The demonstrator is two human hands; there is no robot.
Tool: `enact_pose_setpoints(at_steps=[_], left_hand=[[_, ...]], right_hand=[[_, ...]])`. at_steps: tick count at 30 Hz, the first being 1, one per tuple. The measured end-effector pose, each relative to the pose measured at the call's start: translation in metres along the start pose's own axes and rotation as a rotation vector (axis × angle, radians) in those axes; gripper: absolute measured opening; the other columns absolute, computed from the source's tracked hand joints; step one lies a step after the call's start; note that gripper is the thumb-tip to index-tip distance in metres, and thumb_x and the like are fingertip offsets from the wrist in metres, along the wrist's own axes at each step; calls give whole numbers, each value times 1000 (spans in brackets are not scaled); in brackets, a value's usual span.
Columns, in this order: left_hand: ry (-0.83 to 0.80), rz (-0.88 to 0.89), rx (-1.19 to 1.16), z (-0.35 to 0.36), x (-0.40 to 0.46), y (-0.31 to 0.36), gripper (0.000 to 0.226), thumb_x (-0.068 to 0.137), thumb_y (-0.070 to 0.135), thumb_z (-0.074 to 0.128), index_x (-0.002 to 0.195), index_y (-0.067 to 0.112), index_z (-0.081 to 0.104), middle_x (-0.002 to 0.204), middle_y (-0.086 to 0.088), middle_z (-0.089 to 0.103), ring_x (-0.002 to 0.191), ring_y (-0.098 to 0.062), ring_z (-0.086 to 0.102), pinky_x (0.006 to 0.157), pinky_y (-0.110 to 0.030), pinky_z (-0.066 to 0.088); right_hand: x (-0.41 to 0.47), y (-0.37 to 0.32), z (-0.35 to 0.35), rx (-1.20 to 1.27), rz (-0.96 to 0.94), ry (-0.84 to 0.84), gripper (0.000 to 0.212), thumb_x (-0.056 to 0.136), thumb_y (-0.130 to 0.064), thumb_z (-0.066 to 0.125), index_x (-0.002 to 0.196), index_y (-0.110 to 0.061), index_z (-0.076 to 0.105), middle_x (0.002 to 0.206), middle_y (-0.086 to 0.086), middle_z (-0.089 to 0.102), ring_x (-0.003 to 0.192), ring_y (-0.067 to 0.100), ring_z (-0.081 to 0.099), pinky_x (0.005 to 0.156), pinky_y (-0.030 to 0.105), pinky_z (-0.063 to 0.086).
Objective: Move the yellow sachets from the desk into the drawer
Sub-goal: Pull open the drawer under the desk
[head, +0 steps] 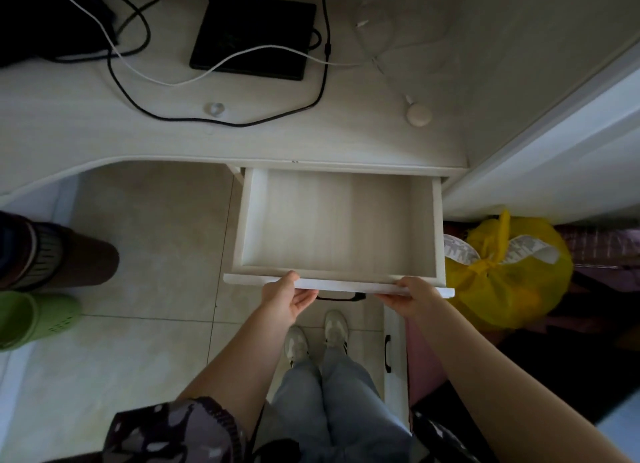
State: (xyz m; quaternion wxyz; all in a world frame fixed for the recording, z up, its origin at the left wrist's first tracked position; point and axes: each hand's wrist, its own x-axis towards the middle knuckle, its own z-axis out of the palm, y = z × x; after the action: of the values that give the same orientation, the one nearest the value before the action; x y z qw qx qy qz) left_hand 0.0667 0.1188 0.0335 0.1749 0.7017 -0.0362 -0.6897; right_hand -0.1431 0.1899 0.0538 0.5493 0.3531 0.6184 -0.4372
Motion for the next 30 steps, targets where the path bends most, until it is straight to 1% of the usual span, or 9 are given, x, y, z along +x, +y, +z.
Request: enact_pose_setpoints(at_steps=[7,13,15,17,19,21,25,28,30], left_hand=[[18,-46,-6,-22,-14,-26,11,93,6,55,94,-5,52,89,-29,63,76,-39,66,54,-39,59],[12,-27,4,-30,-19,-35,14,93,8,56,95,-6,53,87,-26,65,77,-35,67,56,-34,59],[21,-13,50,-34,-19,-35,16,93,11,57,99,-4,54,90,-25,67,79,-33,70,63,-34,60],[30,-8,111,-40,-18,-35,16,94,15,57,99,0,55,93,-21,69,83,-33,72,71,-37,59],[51,19,236,-48,-20,-33,19,94,21,57,99,3,56,93,-15,73,82,-30,73,71,-37,59],[97,61,364,-56,-23,-30,23,95,23,53,97,2,60,87,-12,74,76,-28,73,70,-34,57],[157,142,418,-71,-34,-11,20,93,13,52,77,4,60,70,-8,67,61,-23,61,57,-28,46],[175,291,422,-95,-44,7,24,96,13,50,74,10,57,71,-7,64,60,-20,61,60,-29,50],[237,375,428,-117,-49,15,21,93,11,51,75,6,60,75,-12,68,66,-26,64,67,-36,55]], right_hand=[[6,24,-23,-133,78,40,30,96,6,38,126,0,37,133,24,42,125,42,46,88,57,46],[8,30,-33,-161,95,67,37,93,4,49,129,-3,41,127,24,50,116,43,53,75,56,52],[3,33,-33,-213,75,80,39,93,1,52,131,-4,43,110,23,55,106,39,60,74,51,56],[-7,35,-28,-231,71,69,35,94,-4,50,129,-7,44,91,17,53,82,30,61,51,40,57],[-25,36,-16,-327,64,13,32,92,-11,52,123,-12,45,88,9,49,70,20,52,44,26,50],[-39,39,1,-433,75,-6,43,89,-17,58,129,-15,42,101,6,50,74,19,50,53,21,48],[-60,48,45,-684,113,-181,43,90,-22,54,123,0,38,94,15,47,80,26,50,90,37,45],[-71,61,84,-881,-29,-235,19,90,-21,58,96,-6,49,108,13,53,99,30,52,90,42,45],[-75,76,107,-1007,-131,-243,15,90,-22,59,94,-8,55,110,11,55,99,29,53,89,40,45]])
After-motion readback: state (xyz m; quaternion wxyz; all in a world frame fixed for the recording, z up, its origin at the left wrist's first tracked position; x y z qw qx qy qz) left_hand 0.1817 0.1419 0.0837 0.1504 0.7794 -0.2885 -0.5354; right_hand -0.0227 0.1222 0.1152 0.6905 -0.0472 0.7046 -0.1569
